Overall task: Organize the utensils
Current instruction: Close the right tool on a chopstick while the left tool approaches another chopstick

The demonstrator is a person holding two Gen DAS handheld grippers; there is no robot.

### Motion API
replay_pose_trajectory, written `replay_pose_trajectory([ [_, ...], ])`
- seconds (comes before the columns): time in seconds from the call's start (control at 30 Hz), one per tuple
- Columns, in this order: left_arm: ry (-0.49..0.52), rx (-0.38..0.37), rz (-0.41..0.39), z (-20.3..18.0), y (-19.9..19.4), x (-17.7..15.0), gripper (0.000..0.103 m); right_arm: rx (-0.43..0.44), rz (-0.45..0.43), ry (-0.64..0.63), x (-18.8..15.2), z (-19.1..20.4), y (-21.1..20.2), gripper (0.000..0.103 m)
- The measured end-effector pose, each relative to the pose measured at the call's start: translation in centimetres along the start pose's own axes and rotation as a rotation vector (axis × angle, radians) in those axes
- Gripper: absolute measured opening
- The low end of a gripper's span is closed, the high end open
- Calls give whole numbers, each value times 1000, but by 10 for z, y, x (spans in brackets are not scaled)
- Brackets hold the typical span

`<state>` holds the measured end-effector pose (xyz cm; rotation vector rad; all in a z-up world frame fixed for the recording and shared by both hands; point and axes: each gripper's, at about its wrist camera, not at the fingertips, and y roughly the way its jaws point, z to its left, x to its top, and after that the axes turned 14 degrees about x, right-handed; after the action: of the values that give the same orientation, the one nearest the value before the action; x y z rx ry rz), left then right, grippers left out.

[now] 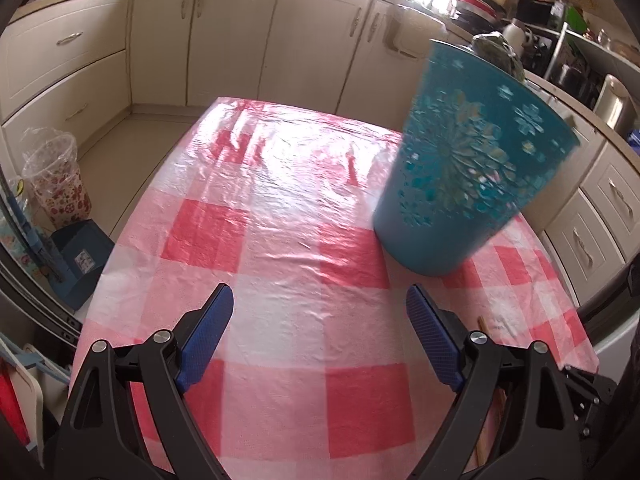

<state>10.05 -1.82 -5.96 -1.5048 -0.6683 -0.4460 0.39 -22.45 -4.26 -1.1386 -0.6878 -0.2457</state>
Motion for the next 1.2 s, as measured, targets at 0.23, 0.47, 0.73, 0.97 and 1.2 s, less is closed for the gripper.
replay_pose_trajectory([
  [0.23, 218, -56, 64, -66, -24, -39, 83, 10, -18, 95, 0, -23, -10, 9],
  [0.47, 289, 5, 91, -81, -22, -54, 83, 18, -19, 128, -2, -34, -16, 9],
  [0.73, 372, 37, 50, -78, -18, -51, 54, 30, -20, 141, -2, -37, -16, 9],
  [0.97, 464, -6, 81, -64, -7, -29, 36, 34, -24, 142, -1, -39, -15, 9],
  [1.2, 422, 4, 78, -53, 4, -19, 16, 37, -30, 130, 4, -37, -9, 9],
])
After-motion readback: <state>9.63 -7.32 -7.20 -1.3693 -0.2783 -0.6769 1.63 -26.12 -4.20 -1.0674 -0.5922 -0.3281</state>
